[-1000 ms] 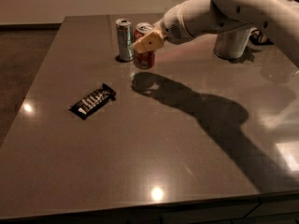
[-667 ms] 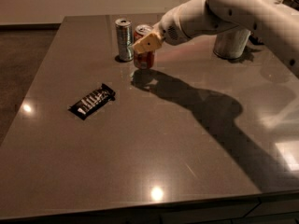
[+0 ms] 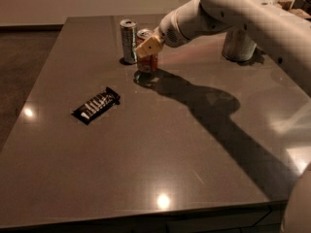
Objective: Move coke can near redbull can
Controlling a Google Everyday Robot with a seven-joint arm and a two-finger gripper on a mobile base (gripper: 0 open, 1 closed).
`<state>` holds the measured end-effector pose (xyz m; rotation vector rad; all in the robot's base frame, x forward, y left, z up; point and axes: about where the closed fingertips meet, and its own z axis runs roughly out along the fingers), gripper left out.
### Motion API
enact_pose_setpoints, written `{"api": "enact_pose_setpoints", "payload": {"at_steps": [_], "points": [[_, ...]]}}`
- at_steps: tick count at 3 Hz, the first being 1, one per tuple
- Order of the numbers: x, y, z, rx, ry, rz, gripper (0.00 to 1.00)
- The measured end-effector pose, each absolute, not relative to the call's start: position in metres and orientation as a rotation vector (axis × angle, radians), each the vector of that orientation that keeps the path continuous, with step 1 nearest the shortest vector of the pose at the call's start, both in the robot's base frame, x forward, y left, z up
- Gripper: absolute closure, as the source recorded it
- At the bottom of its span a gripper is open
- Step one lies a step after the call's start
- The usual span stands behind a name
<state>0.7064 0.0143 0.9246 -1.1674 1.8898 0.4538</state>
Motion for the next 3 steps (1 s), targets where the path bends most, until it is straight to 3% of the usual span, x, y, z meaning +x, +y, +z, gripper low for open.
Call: {"api": "enact_pose_setpoints", "payload": {"at_steps": [3], "points": [[0.723, 0.021, 0.903, -1.152, 1.927, 0.448, 0.13]]}}
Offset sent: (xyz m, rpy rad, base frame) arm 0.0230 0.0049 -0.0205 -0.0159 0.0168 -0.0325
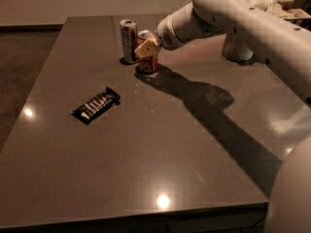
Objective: Move coke can near redbull can
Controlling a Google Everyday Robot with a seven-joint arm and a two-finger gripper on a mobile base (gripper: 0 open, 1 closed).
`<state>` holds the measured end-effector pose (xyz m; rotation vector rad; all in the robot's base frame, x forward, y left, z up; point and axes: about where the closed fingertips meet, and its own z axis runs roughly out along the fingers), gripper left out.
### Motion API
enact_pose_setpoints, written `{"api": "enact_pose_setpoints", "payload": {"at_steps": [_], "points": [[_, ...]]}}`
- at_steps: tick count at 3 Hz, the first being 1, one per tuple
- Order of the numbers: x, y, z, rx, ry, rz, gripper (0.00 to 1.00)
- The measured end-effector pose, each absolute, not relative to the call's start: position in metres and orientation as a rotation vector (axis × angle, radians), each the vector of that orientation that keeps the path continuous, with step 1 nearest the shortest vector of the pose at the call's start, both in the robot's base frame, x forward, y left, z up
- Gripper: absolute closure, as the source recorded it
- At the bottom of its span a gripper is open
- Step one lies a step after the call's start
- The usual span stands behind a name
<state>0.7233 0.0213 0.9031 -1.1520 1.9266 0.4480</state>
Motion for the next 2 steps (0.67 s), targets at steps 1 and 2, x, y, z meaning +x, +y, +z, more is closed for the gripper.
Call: {"api": "enact_pose_setpoints", "payload": {"at_steps": [1, 2], "points": [[0.723, 0.0234, 0.9022, -1.156, 1.926, 0.451, 0.0], [0.7229, 0.0235, 0.9022, -1.156, 1.926, 0.451, 0.0]]}}
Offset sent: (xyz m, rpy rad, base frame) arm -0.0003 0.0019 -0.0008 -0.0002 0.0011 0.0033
